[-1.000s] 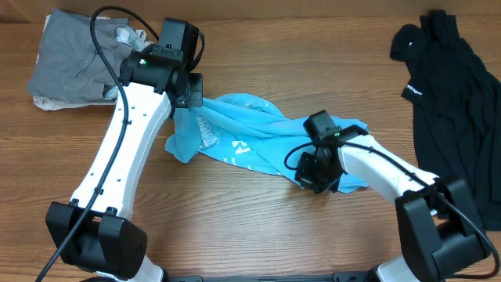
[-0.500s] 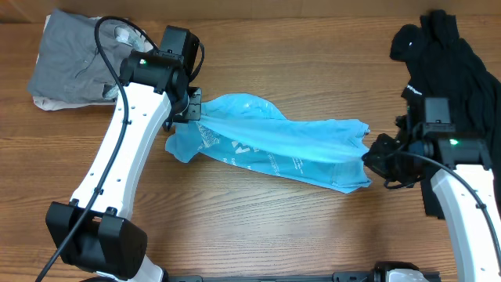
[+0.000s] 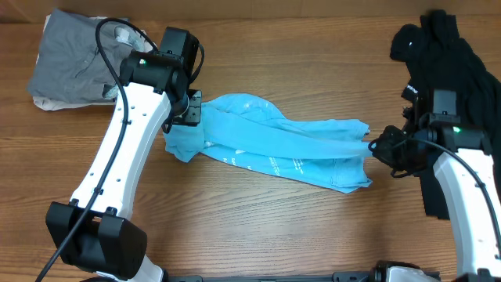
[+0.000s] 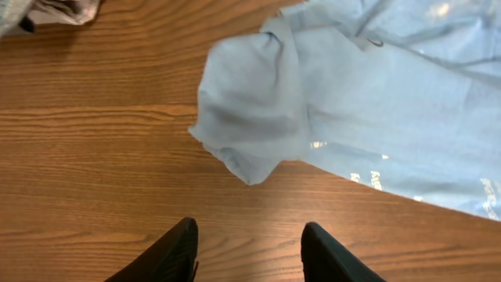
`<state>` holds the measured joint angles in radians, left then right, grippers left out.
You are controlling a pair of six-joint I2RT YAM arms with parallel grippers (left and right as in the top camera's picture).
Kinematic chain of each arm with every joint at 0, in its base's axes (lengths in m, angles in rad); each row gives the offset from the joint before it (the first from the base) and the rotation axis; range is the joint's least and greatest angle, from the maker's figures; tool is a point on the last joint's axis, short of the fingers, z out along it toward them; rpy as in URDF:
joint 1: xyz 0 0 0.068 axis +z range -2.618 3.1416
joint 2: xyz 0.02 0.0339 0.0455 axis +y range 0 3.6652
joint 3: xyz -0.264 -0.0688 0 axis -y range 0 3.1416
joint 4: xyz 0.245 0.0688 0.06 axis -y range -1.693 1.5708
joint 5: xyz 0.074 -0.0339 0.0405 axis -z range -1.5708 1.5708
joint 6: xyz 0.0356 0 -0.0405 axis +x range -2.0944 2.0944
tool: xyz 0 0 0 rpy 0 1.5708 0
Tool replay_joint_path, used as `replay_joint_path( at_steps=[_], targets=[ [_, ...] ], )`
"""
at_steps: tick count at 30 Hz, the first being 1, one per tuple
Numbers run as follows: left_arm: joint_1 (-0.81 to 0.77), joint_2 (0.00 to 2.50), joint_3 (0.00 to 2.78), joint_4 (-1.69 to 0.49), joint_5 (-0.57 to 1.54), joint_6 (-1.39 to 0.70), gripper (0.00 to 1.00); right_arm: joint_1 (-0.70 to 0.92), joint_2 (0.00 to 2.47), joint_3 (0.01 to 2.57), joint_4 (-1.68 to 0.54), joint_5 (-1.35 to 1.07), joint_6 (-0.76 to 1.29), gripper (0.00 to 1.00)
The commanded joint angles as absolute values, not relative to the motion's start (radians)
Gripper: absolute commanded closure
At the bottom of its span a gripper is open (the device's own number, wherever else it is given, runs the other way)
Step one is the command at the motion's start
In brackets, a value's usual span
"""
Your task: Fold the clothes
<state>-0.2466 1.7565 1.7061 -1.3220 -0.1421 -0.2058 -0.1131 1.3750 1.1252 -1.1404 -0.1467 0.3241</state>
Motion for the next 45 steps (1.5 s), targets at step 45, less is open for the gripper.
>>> replay_joint_path(
  at_steps=[45],
  targets=[
    [-0.347,1.876,1.225,-0.81,-0.369,-0.218,0.78,-0.186,1.482,1.123,-1.081,-0.132,0.284,0.96]
  ],
)
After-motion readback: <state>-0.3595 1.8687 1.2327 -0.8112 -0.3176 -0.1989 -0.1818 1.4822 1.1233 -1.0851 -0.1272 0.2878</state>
